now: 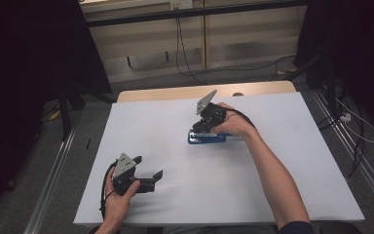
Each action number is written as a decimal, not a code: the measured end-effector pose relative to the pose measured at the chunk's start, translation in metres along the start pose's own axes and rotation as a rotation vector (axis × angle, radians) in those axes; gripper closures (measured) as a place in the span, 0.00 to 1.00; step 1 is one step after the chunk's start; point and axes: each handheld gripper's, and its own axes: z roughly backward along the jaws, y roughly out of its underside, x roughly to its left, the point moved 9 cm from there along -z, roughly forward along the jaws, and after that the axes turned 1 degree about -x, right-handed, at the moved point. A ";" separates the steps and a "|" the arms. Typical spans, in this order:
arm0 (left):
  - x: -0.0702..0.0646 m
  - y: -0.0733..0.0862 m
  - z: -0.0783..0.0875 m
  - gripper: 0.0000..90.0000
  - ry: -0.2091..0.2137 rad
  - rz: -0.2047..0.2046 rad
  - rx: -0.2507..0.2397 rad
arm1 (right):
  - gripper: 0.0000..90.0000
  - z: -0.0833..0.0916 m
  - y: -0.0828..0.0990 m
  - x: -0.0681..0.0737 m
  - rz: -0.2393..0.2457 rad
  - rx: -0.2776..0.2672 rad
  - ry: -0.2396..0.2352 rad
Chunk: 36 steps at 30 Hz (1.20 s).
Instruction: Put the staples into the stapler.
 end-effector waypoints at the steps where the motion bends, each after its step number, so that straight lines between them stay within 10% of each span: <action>1: 0.000 0.000 0.000 0.05 0.000 -0.003 0.002 | 0.88 0.000 0.000 0.000 -0.002 0.002 0.000; 36: -0.001 0.001 -0.001 0.05 0.007 -0.002 0.007 | 0.88 -0.003 -0.002 0.003 0.026 -0.002 -0.008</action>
